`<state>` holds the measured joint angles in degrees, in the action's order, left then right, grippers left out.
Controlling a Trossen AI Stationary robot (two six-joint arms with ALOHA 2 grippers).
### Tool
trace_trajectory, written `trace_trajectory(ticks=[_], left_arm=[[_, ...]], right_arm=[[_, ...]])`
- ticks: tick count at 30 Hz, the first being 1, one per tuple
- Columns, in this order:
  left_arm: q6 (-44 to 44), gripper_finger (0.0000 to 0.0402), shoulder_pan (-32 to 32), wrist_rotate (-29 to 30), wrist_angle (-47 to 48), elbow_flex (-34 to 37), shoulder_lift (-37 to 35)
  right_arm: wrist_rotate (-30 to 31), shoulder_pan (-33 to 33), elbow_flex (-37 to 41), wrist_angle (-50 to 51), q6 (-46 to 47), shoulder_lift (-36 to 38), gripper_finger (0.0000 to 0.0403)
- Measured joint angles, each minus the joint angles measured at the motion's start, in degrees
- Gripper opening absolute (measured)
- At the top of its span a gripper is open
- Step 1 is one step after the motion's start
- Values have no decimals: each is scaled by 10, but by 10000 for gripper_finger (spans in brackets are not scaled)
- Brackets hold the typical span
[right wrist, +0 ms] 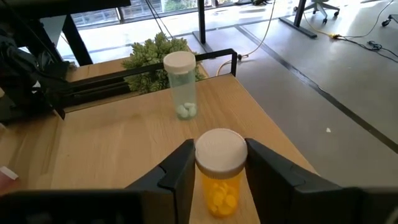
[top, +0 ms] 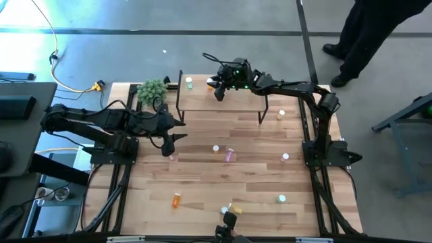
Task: Pick and place medicine bottles onto shelf by color
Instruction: Put the bottom left orange pill bottle on the shelf, then put the right purple pill bottle on the shelf
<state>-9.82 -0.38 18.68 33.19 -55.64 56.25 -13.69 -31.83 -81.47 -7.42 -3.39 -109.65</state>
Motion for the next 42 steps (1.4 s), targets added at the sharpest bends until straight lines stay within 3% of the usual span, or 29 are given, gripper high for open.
trace_trajectory(ticks=[9, 22, 33, 42], left_arm=[[0, 188, 0, 0, 0, 0, 0], [0, 188, 0, 0, 0, 0, 0], [-15, 188, 0, 0, 27, 0, 0], [-20, 188, 0, 0, 36, 0, 0]], right_arm=[[0, 0, 0, -5, 4, 0, 154], [1, 0, 0, 1, -15, 27, 158], [2, 3, 0, 109, -17, 96, 158], [2, 47, 0, 213, -41, 149, 158]])
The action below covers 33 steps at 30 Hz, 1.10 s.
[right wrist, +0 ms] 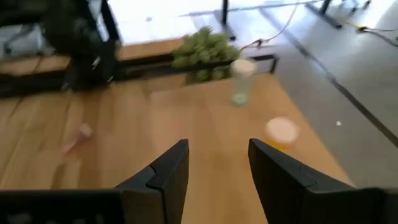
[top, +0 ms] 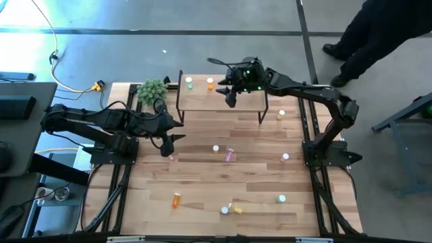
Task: Pick and place medicine bottles onto shelf by color
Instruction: Put the right purple pill bottle on the shelf
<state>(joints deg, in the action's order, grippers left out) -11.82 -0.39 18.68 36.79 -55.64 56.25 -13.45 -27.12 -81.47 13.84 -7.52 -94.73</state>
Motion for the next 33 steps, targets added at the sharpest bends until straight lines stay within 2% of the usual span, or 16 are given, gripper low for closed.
trace_trajectory(ticks=[11, 23, 33], left_arm=[[-83, 188, 0, 0, 32, 7, 0], [-207, 188, -2, 0, 48, 67, 0], [-300, 188, -47, 0, 32, 115, 0]], right_arm=[[0, 62, 0, 71, -16, 24, 158], [0, 126, 0, 138, -15, 25, 158], [0, 162, 0, 155, 0, 25, 158]])
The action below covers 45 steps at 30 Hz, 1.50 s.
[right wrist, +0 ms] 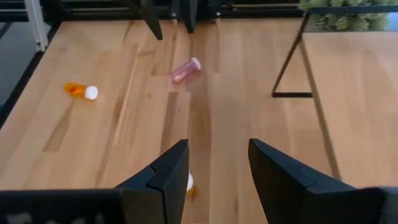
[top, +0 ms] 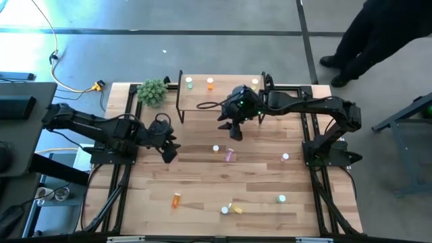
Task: Pick and place medicine bottles onto shelf by color
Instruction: Put the right purple pill bottle on the shelf
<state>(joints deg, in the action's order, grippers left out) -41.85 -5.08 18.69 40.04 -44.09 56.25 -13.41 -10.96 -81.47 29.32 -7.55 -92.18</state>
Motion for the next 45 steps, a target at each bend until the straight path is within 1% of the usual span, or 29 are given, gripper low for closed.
trace_trajectory(ticks=[2, 6, 11, 15, 19, 22, 28, 31, 37, 41, 45], left_arm=[[-21, 188, -15, 1, 3, 5, 0], [-53, 188, -46, 15, 1, 11, 7], [-74, 188, -76, 43, 1, 12, 13], [-87, 188, -86, 61, 1, 11, 24], [-92, 188, -86, 64, 2, 11, 40], [-92, 188, -86, 64, 1, 11, 53], [-90, 188, -86, 73, 0, 11, 62], [-87, 188, -85, 77, 0, 11, 62], [-70, 188, -75, 77, 0, 11, 59], [-70, 188, -67, 77, 0, 11, 59], [-70, 188, -61, 76, 0, 11, 59]], right_arm=[[5, 5, 0, 11, 0, 0, 158], [39, 16, 0, 50, 13, 0, 158], [42, 29, 0, 109, 12, 0, 158], [42, 40, 0, 177, 10, 0, 158], [42, 54, 0, 249, 4, 0, 158], [42, 64, 6, 274, 0, 0, 158], [41, 80, 67, 303, 30, 0, 158], [42, 89, 97, 301, 54, 0, 158], [47, 107, 130, 299, 94, 9, 158], [63, 120, 164, 303, 116, 41, 158], [72, 129, 224, 293, 156, 100, 158]])
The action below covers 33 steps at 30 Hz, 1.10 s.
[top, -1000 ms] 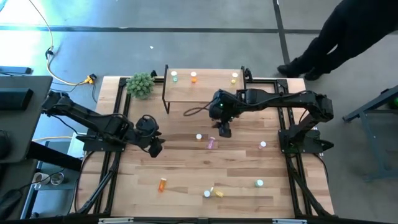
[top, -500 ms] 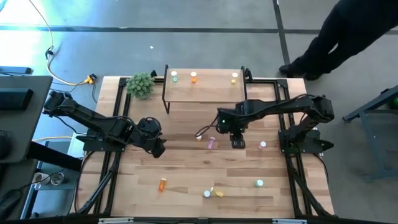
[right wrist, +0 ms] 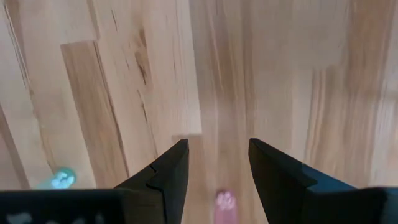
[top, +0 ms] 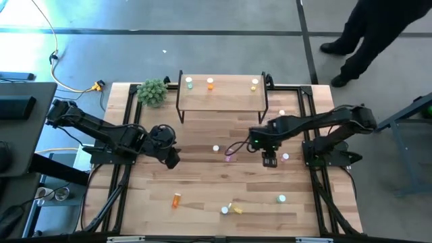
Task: Pick and place medicine bottles onto shelf by color
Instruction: Put the right purple pill bottle on the shelf
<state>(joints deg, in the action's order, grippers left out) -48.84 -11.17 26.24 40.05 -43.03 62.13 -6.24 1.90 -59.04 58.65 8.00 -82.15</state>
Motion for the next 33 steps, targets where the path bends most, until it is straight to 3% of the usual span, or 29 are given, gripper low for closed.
trace_trajectory(ticks=[9, 19, 27, 33], left_arm=[[0, 188, 11, -1, -1, 0, 0], [0, 188, 11, -1, -1, 0, 0], [0, 188, 11, -1, 0, 0, 0], [0, 188, 11, -1, -1, 0, 0]], right_arm=[[39, 1, 98, -10, 125, 173, 158], [55, 1, 140, 12, 181, 346, 158], [54, 1, 144, 67, 205, 393, 160], [69, 1, 144, 112, 175, 395, 186]])
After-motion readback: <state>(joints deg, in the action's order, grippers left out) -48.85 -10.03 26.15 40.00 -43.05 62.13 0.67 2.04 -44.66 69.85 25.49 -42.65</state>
